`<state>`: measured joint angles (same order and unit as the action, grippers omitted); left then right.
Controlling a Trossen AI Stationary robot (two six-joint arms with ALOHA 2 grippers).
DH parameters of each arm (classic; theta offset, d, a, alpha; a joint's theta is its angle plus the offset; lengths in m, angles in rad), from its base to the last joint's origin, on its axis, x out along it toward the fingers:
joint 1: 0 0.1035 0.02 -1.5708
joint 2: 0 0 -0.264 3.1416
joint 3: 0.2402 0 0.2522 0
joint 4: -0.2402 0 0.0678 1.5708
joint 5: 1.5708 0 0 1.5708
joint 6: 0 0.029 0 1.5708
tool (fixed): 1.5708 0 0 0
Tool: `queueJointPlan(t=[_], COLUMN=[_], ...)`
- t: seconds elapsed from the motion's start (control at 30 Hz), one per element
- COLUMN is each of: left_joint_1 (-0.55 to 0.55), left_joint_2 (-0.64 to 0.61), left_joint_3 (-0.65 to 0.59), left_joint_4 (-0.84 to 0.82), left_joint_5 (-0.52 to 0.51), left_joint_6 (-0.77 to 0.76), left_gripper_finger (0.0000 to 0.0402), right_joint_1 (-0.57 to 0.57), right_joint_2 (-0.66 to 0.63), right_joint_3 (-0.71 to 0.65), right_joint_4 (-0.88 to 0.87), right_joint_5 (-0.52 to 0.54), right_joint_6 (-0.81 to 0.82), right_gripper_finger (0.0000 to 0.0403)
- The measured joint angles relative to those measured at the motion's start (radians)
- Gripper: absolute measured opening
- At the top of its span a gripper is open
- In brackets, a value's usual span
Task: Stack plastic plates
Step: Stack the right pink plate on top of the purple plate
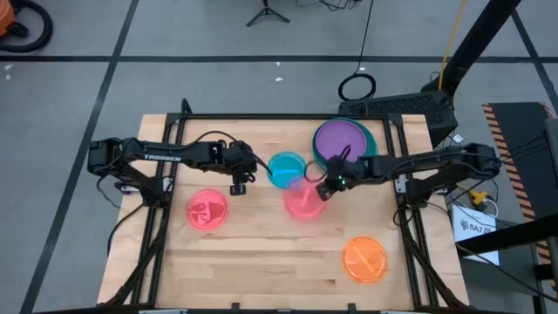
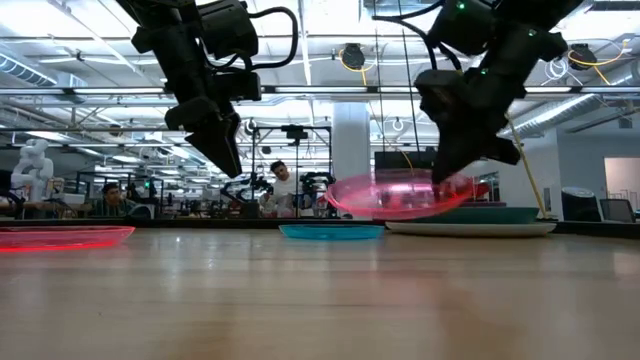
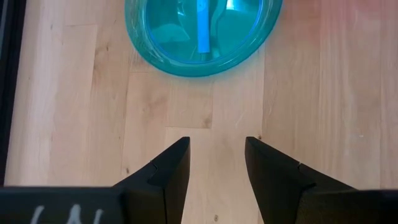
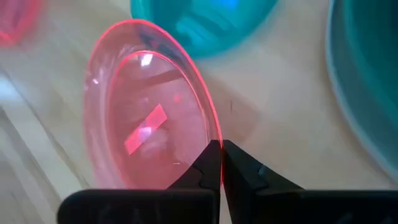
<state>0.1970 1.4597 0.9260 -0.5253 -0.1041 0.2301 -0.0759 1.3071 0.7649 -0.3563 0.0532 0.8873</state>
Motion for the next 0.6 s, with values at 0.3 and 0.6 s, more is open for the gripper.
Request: queueJointPlan(t=[0.3,0.6], left_joint_1=[0.0,0.0], left_joint_2=[0.0,0.0], left_joint_3=[0.0,0.0], left_joint_4=[0.001,-0.001], left_joint_5=[0.0,0.0], left_joint_6=[0.02,0.027], left_gripper_finger=[0.0161,0.0161], right_joint_1=[-0.184,-0.399], right_joint_2=[-0.006,-0.005], right_joint_3=[0.147,0.353], right_joint_4=[-0.037,-0.267], right_joint_5=[-0.023,-0.058], right_joint_6=[-0.199,-0.396], right_gripper_finger=[0.0002,0.0002])
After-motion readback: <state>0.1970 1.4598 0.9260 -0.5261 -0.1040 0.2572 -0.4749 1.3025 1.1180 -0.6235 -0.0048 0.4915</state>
